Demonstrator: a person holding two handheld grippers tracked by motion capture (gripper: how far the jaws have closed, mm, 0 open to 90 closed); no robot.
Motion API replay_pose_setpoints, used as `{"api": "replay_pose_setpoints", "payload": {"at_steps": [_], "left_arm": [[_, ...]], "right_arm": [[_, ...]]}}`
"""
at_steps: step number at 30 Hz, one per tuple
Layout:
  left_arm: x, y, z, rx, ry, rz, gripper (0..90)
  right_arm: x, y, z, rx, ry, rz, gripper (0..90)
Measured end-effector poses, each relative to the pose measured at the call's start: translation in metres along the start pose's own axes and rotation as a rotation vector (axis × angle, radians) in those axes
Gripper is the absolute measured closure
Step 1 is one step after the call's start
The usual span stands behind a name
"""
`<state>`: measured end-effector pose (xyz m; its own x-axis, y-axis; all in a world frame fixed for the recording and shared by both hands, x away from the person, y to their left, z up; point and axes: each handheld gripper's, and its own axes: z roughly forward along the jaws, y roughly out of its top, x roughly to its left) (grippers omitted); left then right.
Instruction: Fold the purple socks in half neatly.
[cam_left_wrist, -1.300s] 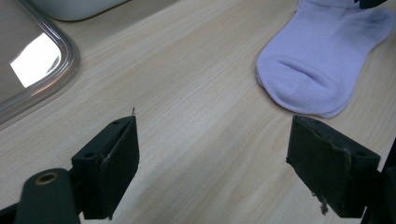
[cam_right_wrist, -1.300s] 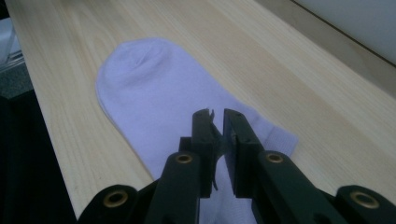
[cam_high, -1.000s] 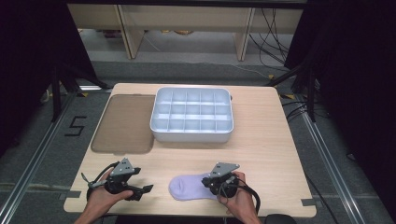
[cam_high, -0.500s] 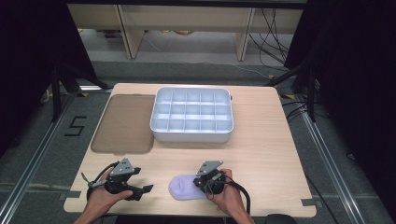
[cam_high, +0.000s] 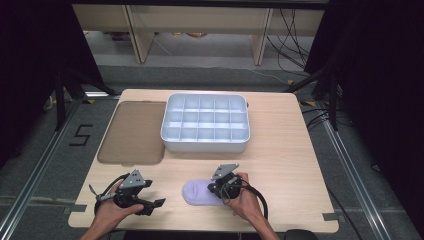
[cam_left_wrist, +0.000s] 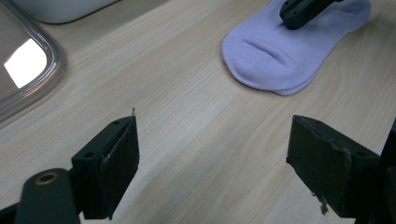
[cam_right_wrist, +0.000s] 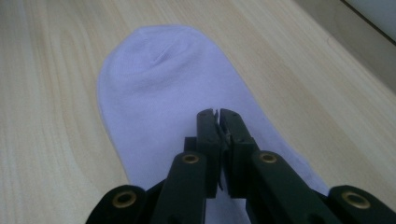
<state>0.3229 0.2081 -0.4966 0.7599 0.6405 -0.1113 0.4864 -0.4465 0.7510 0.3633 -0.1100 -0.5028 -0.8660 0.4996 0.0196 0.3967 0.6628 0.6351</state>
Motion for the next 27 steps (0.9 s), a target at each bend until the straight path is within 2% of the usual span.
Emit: {"api": "replay_pose_setpoints", "payload": {"at_steps": [1, 2, 4, 5, 6, 7, 10, 11, 12, 15, 16, 19, 21, 24, 27], "left_arm": [[-0.001, 0.000, 0.001, -0.001, 0.000, -0.013, 16.5], [-0.002, 0.000, 0.001, -0.010, -0.010, -0.019, 16.5], [-0.002, 0.000, 0.003, -0.010, -0.012, -0.021, 16.5], [-0.003, 0.001, 0.004, -0.016, -0.011, -0.023, 16.5], [-0.003, 0.001, 0.004, -0.016, -0.011, -0.023, 16.5], [-0.003, 0.001, 0.005, -0.020, -0.013, -0.023, 16.5], [-0.002, 0.002, 0.007, -0.030, -0.026, -0.031, 16.5], [-0.001, 0.004, 0.008, -0.022, -0.032, -0.019, 16.5], [-0.002, 0.005, 0.010, -0.033, -0.030, -0.051, 16.5], [-0.001, 0.010, 0.014, -0.029, -0.040, -0.039, 16.6], [-0.002, 0.012, 0.016, -0.030, -0.053, -0.042, 23.9], [-0.005, 0.019, 0.023, -0.033, -0.078, -0.036, 24.3], [-0.005, 0.024, 0.031, -0.015, -0.090, -0.012, 28.5], [-0.008, 0.027, 0.037, -0.012, -0.107, -0.020, 31.5], [-0.011, 0.029, 0.044, 0.009, -0.118, -0.006, 35.2]], "right_arm": [[-0.001, 0.001, 0.001, -0.006, -0.003, 0.005, 87.4], [-0.004, 0.002, 0.001, -0.001, 0.006, -0.016, 87.4], [-0.006, 0.003, 0.003, -0.003, 0.018, -0.005, 87.4], [-0.006, 0.004, 0.005, 0.001, -0.002, 0.016, 87.4], [-0.006, 0.004, 0.005, 0.001, -0.002, 0.016, 87.4], [-0.008, 0.005, 0.006, -0.011, 0.008, -0.022, 87.4], [-0.008, 0.008, 0.007, -0.001, 0.008, -0.031, 87.4], [-0.008, 0.009, 0.008, -0.002, 0.010, -0.031, 87.4], [-0.009, 0.010, 0.008, 0.000, 0.006, -0.031, 87.4], [-0.009, 0.010, 0.008, 0.000, 0.014, -0.029, 87.4], [-0.009, 0.010, 0.008, -0.001, 0.015, -0.029, 87.4], [-0.009, 0.010, 0.008, 0.001, 0.012, -0.028, 87.3], [-0.010, 0.010, 0.008, 0.002, 0.019, -0.032, 87.3], [-0.010, 0.010, 0.008, 0.002, 0.017, -0.031, 87.2], [-0.009, 0.010, 0.008, 0.001, 0.010, -0.028, 86.9]]}}
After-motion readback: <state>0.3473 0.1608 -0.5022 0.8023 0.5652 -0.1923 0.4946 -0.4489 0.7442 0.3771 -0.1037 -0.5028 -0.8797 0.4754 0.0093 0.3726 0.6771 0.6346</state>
